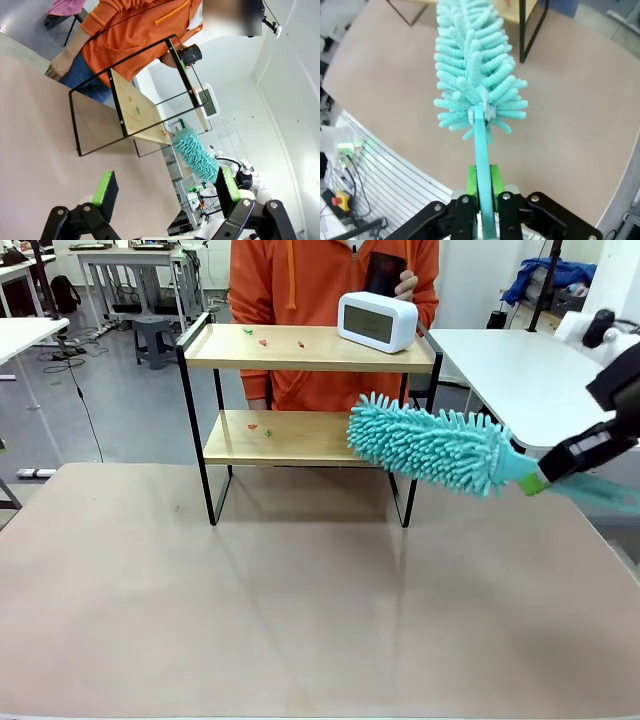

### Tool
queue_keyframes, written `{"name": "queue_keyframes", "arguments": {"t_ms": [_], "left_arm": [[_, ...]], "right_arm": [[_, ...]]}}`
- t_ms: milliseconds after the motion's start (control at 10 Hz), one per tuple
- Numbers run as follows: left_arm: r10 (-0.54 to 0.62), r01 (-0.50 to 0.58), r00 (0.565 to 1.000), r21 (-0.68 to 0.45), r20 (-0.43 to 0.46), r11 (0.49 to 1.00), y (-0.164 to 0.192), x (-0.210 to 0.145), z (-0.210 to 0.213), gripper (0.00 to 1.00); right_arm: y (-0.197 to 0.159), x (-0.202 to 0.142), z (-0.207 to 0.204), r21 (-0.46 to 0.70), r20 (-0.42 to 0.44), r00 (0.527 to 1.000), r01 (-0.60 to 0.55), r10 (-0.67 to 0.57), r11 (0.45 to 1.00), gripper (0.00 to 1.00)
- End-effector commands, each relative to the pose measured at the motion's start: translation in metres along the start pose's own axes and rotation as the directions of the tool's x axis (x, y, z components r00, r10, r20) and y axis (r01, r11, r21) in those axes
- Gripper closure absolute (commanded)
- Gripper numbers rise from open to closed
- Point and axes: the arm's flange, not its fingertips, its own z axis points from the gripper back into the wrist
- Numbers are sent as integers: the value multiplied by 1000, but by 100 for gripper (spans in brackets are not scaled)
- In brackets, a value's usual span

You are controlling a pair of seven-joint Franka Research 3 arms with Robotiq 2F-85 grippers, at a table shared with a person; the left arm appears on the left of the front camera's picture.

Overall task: Clean the shelf.
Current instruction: Clean the specific tier of the Shelf with the Duster once objects are removed.

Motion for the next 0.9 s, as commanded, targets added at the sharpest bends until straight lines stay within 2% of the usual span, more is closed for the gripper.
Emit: {"name": "queue_keyframes", "arguments": {"t_ms": [0,100,400,800], "left_arm": [[-20,20,1000,-14,1,1000,-1,0,1,0],[-20,20,1000,-14,1,1000,-1,0,1,0],[-20,20,1000,-14,1,1000,-1,0,1,0],[-20,20,1000,-14,1,1000,-1,0,1,0]], "right_arm": [[15,9,-23,33,105,991,79,-82,996,86],[22,14,-32,23,131,985,107,-110,994,86],[41,20,-62,-62,119,979,173,-165,983,86],[51,19,-93,-131,233,926,333,-298,934,86]]}}
